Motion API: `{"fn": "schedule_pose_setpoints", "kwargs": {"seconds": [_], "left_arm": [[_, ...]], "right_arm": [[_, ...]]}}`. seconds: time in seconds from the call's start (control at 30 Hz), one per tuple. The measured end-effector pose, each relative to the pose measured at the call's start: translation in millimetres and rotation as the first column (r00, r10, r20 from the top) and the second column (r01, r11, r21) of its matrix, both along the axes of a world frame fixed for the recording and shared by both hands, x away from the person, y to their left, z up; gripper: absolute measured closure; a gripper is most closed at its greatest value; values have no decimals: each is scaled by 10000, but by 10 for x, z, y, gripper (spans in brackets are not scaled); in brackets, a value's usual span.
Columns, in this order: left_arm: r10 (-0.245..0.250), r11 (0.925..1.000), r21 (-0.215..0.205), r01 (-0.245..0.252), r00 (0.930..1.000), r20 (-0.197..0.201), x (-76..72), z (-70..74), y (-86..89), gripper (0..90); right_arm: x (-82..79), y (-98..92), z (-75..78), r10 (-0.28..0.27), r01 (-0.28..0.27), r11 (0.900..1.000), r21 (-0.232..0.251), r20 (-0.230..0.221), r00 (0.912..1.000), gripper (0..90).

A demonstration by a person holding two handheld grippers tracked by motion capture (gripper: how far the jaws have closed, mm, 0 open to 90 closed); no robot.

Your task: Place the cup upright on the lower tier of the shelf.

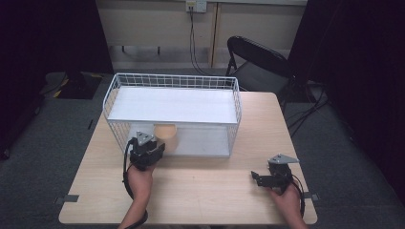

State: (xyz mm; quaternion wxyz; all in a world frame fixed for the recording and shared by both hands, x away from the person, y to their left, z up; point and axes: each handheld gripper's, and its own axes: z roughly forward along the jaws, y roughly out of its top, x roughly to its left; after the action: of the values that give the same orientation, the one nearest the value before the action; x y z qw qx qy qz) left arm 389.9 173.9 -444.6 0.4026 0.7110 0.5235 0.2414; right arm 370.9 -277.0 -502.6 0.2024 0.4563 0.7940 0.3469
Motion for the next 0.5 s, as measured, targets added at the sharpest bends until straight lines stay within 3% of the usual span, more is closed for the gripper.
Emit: {"fn": "schedule_pose_setpoints", "kwargs": {"seconds": [0.13,0.23,0.5], "left_arm": [[-12,10000,90,12,10000,40,7,0,-11,699],[1,9999,117,-2,10000,58,4,6,-11,693],[-63,9998,175,64,9999,-83,-29,21,-5,413]], "right_arm": [[0,0,0,0,0,10000,1,-1,10000,124],[0,0,0,1,-1,10000,0,-1,10000,124],[0,0,0,0,0,10000,-1,0,10000,124]]}}
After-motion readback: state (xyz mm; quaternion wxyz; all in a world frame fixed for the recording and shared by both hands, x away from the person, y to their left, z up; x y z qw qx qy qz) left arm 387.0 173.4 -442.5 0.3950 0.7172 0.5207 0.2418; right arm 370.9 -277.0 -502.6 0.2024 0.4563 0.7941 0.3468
